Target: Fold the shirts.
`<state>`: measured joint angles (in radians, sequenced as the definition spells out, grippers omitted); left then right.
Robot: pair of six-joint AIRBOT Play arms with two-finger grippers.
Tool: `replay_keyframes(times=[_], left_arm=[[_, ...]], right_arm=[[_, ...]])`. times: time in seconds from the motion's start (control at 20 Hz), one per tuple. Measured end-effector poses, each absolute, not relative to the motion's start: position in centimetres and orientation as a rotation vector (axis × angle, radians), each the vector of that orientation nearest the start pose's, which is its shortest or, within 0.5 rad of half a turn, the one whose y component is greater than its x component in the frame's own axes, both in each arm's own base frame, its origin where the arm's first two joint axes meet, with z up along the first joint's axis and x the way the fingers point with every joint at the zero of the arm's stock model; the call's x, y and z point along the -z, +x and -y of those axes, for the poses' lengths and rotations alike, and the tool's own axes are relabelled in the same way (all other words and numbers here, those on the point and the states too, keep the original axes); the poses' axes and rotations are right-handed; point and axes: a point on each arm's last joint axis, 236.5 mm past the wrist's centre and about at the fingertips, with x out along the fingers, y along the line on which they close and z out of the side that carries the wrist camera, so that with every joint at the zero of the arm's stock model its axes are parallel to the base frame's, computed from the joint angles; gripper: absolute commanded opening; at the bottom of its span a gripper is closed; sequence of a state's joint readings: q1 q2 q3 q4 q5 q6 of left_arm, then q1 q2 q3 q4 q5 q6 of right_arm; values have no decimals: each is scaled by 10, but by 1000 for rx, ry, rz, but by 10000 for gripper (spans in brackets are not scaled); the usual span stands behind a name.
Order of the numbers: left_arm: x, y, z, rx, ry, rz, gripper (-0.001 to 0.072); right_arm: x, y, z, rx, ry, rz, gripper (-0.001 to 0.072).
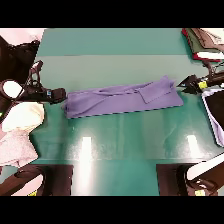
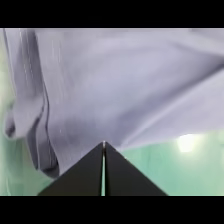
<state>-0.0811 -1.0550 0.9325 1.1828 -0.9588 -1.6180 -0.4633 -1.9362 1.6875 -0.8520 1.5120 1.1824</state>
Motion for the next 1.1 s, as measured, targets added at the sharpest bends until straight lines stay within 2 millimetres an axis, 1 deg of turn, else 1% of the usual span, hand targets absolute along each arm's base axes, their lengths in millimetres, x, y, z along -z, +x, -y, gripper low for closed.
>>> replay_keyframes(times=[0.1, 0.15, 0.25, 0.3, 0.35, 0.4, 0.45, 0.5, 0.6, 0.65, 0.8, 0.9, 1.0, 1.1], left_arm=[[-36, 353, 105, 220, -374, -1116, 26], [-35, 351, 105, 223, -376, -1124, 26], [-35, 349, 107, 227, -377, -1136, 26], [-34, 348, 107, 228, -377, -1140, 26], [-34, 347, 107, 229, -377, -1144, 25], [-34, 346, 107, 230, -378, -1147, 26], [-34, 346, 107, 230, -378, -1148, 26], [-34, 346, 108, 231, -379, -1149, 25], [-35, 347, 109, 233, -386, -1141, 25], [-36, 350, 110, 235, -394, -1131, 24], [-44, 360, 122, 258, -408, -1076, 24], [-48, 369, 135, 284, -401, -1038, 24], [-49, 381, 154, 317, -388, -1024, 24], [-46, 396, 180, 363, -359, -1025, 24]], right_arm=[[59, 461, 43, -457, 705, -1391, 622], [61, 461, 35, -481, 709, -1402, 580], [66, 461, 21, -517, 704, -1426, 568], [68, 462, 14, -531, 693, -1434, 481], [71, 462, 8, -543, 682, -1443, 367], [74, 462, 3, -548, 668, -1452, 225], [77, 462, -1, -552, 653, -1460, 57], [79, 461, -3, -556, 636, -1465, 19], [76, 462, -9, -588, 619, -1454, 18], [70, 462, -12, -610, 616, -1442, 17], [41, 466, -20, -659, 612, -1376, 15], [14, 468, -27, -681, 586, -1327, 15], [-14, 469, -36, -684, 563, -1290, 14], [-44, 467, -50, -685, 544, -1255, 14]])
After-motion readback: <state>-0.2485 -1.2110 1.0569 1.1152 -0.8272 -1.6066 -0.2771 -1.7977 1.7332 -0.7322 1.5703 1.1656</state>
